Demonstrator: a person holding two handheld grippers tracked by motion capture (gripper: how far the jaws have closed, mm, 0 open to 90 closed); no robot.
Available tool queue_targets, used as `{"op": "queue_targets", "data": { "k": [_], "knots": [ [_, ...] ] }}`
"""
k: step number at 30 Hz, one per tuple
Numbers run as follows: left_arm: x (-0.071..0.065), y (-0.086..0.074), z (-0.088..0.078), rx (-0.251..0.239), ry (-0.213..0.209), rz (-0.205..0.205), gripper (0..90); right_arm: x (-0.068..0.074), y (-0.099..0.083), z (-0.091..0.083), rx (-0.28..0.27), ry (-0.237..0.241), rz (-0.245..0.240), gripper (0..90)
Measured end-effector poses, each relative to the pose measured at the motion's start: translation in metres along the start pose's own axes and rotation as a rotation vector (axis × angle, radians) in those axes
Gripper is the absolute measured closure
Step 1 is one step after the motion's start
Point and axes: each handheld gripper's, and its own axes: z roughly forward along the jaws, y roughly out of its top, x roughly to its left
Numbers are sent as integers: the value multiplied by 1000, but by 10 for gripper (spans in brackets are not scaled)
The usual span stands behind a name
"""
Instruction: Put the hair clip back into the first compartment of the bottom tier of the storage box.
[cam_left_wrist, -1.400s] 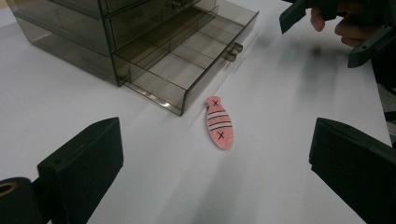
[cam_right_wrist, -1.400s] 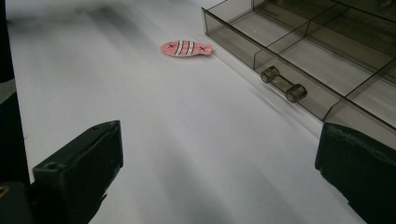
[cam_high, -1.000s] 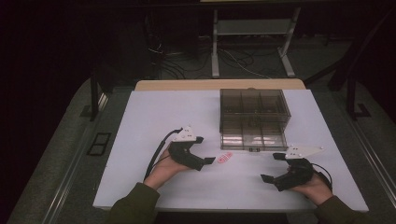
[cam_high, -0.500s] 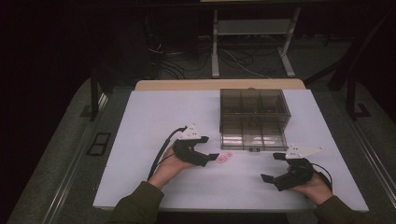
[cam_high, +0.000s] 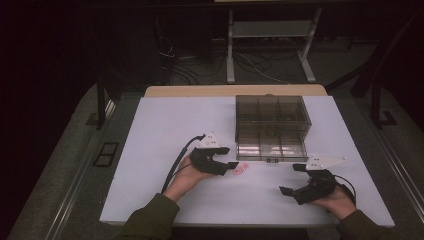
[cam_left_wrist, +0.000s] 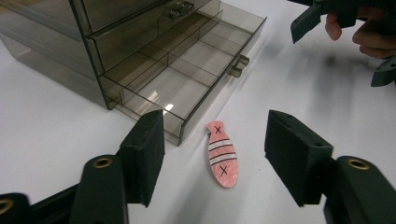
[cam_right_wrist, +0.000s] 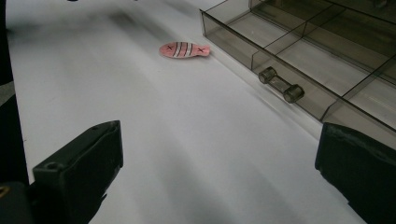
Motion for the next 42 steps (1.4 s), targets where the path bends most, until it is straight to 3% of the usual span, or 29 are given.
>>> {"op": "queue_targets", "data": {
  "k": [22,29,34,42],
  "knots": [
    [-10,4,28,81,-10,22,557,0,0,0,-7,2,5,4],
    [-15,5,40,107,-6,22,579,0,0,0,-7,6,4,4],
    [-18,3,48,131,-3,46,594,0,0,0,-10,6,2,4],
    [-18,0,49,145,18,49,597,0,0,0,-9,7,2,4]
  ]
}}
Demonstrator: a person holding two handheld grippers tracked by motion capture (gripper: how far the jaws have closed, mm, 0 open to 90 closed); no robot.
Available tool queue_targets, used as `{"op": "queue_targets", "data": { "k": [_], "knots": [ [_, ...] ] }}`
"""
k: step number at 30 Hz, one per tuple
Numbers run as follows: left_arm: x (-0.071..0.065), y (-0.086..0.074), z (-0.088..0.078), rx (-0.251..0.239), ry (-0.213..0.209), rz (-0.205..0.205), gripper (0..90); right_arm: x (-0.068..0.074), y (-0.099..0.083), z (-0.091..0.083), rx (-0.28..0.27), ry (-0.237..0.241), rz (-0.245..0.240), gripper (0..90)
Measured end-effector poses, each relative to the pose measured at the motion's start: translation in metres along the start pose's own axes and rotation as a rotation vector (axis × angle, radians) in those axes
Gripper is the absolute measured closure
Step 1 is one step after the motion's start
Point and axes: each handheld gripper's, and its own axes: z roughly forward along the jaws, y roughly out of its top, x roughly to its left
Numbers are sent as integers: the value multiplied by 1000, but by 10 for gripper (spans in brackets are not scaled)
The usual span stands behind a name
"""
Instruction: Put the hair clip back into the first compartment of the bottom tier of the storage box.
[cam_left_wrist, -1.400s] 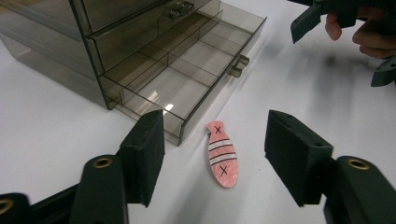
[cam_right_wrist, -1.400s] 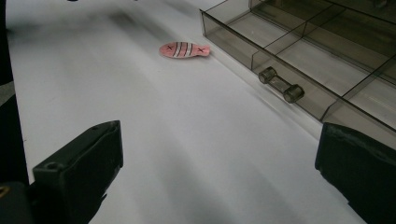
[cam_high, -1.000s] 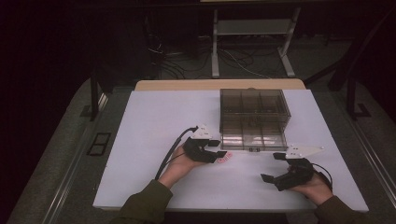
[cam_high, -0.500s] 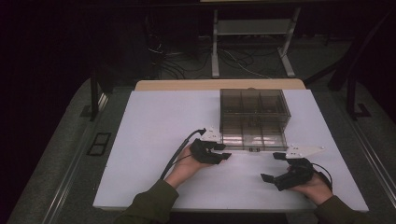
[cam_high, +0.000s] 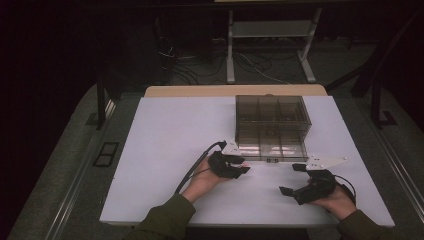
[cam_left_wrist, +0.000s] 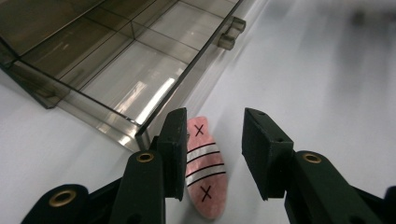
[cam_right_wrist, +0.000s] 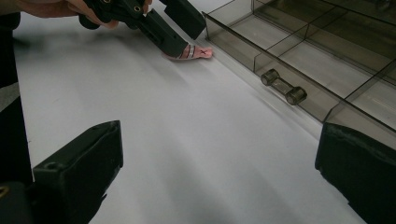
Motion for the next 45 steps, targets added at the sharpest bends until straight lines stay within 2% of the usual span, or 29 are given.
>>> {"op": "queue_targets", "data": {
  "k": [4,5,13,15,20,36,45],
  "knots": [
    [1,-2,1,20,11,-2,596,0,0,0,0,1,0,4],
    [1,-2,2,11,15,-13,596,0,0,0,0,1,0,4],
    [2,-4,3,45,26,10,591,0,0,-1,0,1,-1,4],
    [1,-4,5,38,30,-4,591,0,0,-1,0,1,-1,4],
    [1,-5,5,64,36,23,599,0,0,0,1,2,-2,4],
    [-1,-5,5,63,43,27,656,0,0,-1,0,1,-5,4],
    [-1,-6,6,49,39,11,672,0,0,-1,0,1,-5,4]
  ]
}}
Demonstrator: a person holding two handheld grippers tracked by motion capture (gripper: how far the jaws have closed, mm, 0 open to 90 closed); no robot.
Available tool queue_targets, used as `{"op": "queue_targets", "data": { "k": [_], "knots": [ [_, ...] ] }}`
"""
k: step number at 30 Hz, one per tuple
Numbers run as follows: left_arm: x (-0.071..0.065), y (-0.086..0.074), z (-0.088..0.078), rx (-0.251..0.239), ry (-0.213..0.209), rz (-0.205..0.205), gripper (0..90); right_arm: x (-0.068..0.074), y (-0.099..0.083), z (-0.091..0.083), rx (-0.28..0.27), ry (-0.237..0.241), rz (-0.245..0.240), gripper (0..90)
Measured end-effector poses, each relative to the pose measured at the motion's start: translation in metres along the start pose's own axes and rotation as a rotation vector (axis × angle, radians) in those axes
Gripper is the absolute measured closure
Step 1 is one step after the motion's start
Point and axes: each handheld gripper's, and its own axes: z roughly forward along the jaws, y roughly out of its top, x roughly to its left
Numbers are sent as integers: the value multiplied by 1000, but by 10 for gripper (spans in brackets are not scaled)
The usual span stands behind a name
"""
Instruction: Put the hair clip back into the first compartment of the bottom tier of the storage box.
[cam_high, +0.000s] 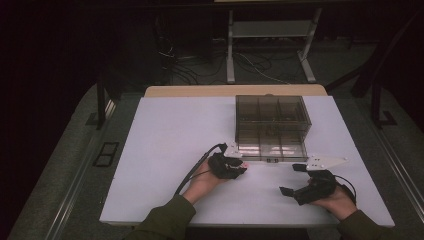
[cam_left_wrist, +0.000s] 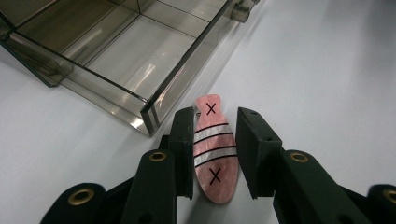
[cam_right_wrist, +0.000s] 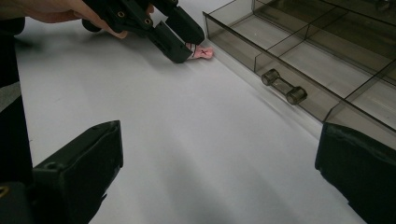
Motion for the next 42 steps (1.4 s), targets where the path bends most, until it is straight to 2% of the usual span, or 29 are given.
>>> {"op": "queue_targets", "data": {
  "k": [2,7,9,14,16,17,18,19,22,24,26,32,42],
  "knots": [
    [1,-1,-1,10,-3,19,675,0,0,0,1,0,-1,4],
    [2,-2,-1,0,-8,20,676,0,0,0,0,-1,-2,4],
    [3,-1,-1,-3,-11,32,677,1,0,0,0,-1,-2,4],
    [4,-2,-3,-11,-45,24,677,1,0,0,-1,-3,1,4],
    [3,-1,-4,-18,-48,23,677,1,0,0,-2,-4,0,4],
    [2,-1,-5,-32,-48,5,677,1,0,0,-2,-4,0,4],
    [4,-1,-7,-21,-51,19,677,1,0,0,-2,-4,0,4],
    [3,-1,-7,-38,-54,-4,677,1,-1,0,-1,-4,1,4],
    [7,-1,-12,-41,-60,3,677,1,-1,0,0,-1,3,4],
    [7,-1,-15,-49,-63,-11,677,1,-1,0,-1,-1,3,4],
    [9,-1,-18,-54,-65,-4,677,1,-1,0,1,-1,3,4],
    [12,-1,-25,-67,-73,-18,677,1,-1,0,0,-3,0,4],
    [15,0,-35,-82,-83,-16,677,2,-2,0,-2,1,-9,4]
  ]
}}
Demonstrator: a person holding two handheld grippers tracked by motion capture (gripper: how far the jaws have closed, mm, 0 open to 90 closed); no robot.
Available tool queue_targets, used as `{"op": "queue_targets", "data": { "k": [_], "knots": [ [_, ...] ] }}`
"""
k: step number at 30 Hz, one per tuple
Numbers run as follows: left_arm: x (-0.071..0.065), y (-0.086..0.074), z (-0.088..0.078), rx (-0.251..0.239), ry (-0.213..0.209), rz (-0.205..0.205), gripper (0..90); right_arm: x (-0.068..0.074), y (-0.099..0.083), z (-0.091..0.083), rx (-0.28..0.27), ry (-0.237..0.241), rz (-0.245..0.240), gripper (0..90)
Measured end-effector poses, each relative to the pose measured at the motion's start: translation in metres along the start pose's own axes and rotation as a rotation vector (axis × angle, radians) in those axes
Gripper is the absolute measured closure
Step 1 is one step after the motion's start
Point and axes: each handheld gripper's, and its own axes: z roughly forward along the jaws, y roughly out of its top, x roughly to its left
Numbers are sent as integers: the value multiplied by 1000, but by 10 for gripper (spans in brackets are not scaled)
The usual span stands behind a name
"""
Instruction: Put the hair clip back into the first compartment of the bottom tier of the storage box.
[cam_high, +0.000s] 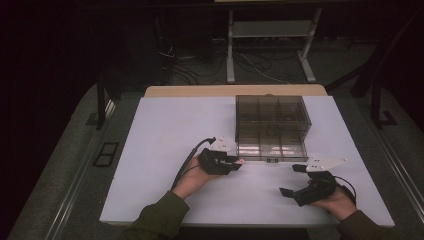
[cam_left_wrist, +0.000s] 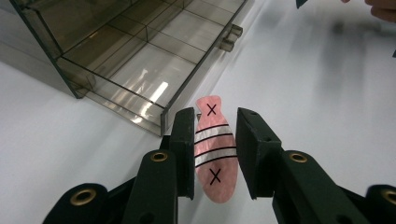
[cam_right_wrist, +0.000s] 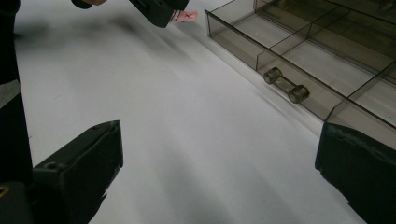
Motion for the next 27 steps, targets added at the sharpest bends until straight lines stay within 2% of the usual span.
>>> {"op": "queue_targets", "data": {
  "k": [12,27],
  "knots": [
    [6,5,-12,-23,-7,4,677,0,0,1,-2,-1,-3,4],
    [11,15,-14,-51,-7,2,676,0,0,0,-6,-5,5,4]
  ]
}}
